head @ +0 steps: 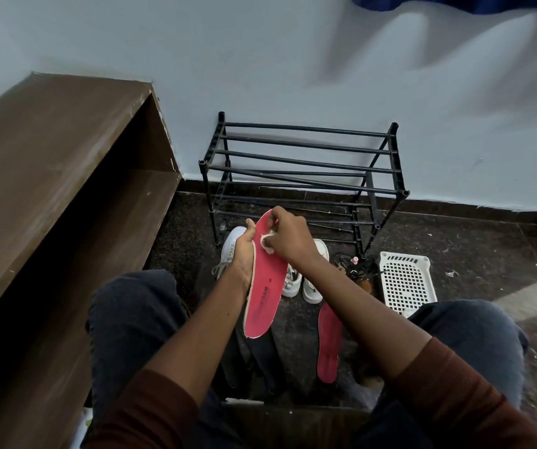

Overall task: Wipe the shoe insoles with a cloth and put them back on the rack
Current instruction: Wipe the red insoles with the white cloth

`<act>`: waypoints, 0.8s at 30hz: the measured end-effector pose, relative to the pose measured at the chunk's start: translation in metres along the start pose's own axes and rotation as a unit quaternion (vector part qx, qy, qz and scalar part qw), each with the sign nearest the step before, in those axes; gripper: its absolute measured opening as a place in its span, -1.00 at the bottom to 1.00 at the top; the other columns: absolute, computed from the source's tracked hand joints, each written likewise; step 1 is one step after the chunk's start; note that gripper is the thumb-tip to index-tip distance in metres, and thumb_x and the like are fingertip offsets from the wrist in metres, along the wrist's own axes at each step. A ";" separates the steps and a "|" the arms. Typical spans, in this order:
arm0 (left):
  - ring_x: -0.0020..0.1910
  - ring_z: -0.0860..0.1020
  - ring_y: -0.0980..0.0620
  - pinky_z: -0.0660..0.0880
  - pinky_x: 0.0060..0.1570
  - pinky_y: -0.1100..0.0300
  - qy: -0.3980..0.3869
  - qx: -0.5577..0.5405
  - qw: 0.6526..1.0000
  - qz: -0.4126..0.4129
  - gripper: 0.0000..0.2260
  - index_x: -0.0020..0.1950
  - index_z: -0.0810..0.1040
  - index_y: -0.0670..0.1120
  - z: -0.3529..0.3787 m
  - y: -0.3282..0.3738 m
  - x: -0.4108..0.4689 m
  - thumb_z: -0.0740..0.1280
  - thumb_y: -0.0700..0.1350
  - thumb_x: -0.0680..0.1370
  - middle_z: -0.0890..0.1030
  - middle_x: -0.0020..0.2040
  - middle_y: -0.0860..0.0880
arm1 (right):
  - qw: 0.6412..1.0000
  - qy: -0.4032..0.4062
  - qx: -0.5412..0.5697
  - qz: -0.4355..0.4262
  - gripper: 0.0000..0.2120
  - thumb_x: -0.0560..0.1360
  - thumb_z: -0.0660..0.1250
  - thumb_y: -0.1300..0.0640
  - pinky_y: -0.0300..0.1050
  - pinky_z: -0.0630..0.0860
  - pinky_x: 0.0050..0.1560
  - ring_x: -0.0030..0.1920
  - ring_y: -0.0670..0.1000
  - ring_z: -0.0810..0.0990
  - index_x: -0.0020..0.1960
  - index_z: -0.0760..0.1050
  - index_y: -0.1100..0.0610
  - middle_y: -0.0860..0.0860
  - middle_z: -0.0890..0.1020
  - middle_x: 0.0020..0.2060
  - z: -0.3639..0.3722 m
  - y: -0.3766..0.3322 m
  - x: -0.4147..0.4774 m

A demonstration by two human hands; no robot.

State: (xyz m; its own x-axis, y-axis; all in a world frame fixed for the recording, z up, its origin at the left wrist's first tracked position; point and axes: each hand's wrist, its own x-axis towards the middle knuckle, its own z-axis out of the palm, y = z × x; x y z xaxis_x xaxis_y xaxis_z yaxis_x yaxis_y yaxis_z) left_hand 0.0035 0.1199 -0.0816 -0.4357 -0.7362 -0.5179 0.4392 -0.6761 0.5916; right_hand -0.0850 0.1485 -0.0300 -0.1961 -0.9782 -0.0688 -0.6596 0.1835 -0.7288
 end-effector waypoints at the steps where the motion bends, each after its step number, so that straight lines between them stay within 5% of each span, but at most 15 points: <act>1: -0.29 0.66 0.01 0.46 -0.08 0.09 0.000 0.005 1.000 0.001 -0.46 0.00 0.55 -0.11 0.000 0.001 -0.001 -0.08 0.22 0.62 0.67 -0.27 -0.07 | 1.000 0.016 -0.019 0.009 -0.78 0.29 0.31 0.37 -0.08 0.37 -0.28 -0.18 0.16 0.52 -0.12 0.37 0.17 0.15 0.57 -0.20 0.000 0.002 0.001; 6: -0.25 0.66 -0.01 0.49 -0.04 0.07 0.001 0.003 1.000 0.002 -0.36 -0.20 0.72 -0.09 -0.003 0.002 0.001 -0.03 0.24 0.61 0.69 -0.23 -0.07 | 0.994 0.080 -0.072 0.033 -0.86 0.40 0.17 0.35 0.00 0.38 -0.25 -0.13 0.26 0.53 -0.07 0.32 0.19 0.24 0.55 -0.14 -0.002 0.001 0.000; 12: -0.22 0.66 -0.04 0.51 -0.04 0.05 -0.022 0.009 1.000 0.001 -0.35 -0.16 0.71 -0.10 -0.002 0.003 -0.003 -0.04 0.27 0.60 0.68 -0.19 -0.09 | 0.980 0.132 -0.150 -0.002 -0.87 0.50 0.10 0.33 -0.03 0.29 -0.30 -0.14 0.24 0.53 0.03 0.32 0.24 0.22 0.58 -0.16 0.000 -0.001 0.000; 15: -0.19 0.65 -0.05 0.49 -0.02 0.05 -0.021 0.011 1.000 0.002 -0.39 -0.10 0.69 -0.09 -0.004 0.005 -0.002 -0.03 0.27 0.59 0.67 -0.17 -0.10 | 0.992 0.082 -0.096 -0.026 -0.80 0.44 0.19 0.33 -0.01 0.40 -0.25 -0.11 0.24 0.53 0.06 0.37 0.23 0.23 0.59 -0.13 0.001 -0.002 0.000; 19: -0.29 0.65 0.02 0.44 -0.05 0.13 -0.021 0.001 1.000 0.012 -0.31 -0.30 0.71 -0.10 -0.002 0.005 0.002 -0.06 0.25 0.61 0.65 -0.29 -0.07 | 0.998 0.004 0.051 -0.038 -0.74 0.30 0.36 0.38 0.01 0.53 -0.18 -0.20 0.11 0.57 -0.13 0.38 0.13 0.11 0.58 -0.23 0.005 -0.009 -0.005; 24: -0.33 0.65 -0.02 0.58 -0.28 0.21 -0.003 0.002 1.000 0.031 -0.29 -0.33 0.69 -0.18 -0.008 0.011 0.009 -0.03 0.27 0.60 0.64 -0.31 -0.13 | 0.991 -0.044 0.120 -0.036 -0.71 0.27 0.47 0.34 -0.30 0.42 -0.29 -0.30 -0.04 0.55 -0.13 0.41 0.15 0.11 0.62 -0.28 -0.001 -0.012 -0.012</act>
State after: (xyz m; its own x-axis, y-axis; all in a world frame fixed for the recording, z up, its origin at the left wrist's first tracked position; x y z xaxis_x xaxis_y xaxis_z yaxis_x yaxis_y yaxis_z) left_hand 0.0108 0.1053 -0.0848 -0.4131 -0.7761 -0.4765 0.4624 -0.6295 0.6244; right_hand -0.0754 0.1586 -0.0202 -0.0831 -0.9946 -0.0627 -0.4767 0.0949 -0.8739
